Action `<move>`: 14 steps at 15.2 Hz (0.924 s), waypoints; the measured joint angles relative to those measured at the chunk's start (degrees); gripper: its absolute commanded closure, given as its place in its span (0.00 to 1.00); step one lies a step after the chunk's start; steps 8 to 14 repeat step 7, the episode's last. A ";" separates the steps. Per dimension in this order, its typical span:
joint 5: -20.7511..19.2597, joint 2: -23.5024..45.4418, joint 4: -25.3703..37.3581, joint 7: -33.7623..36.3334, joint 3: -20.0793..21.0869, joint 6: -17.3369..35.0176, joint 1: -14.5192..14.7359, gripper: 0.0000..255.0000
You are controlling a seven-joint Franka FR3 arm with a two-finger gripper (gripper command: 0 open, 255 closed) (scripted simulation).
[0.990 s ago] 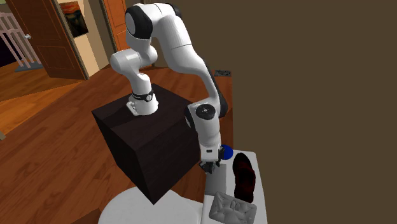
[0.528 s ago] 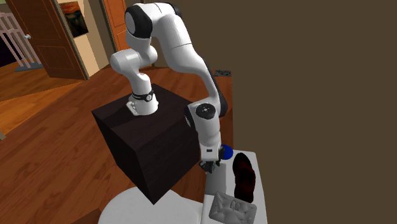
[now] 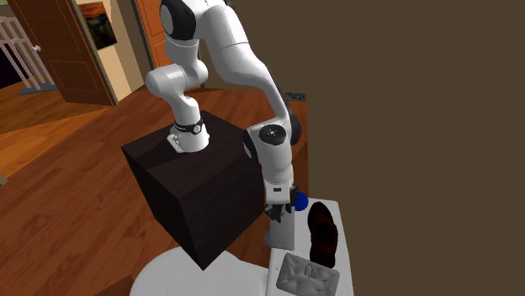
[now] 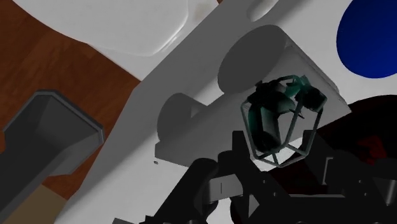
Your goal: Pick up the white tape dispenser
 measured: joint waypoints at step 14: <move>-1.60 -4.60 -0.97 1.67 -1.25 -3.57 0.96 1.00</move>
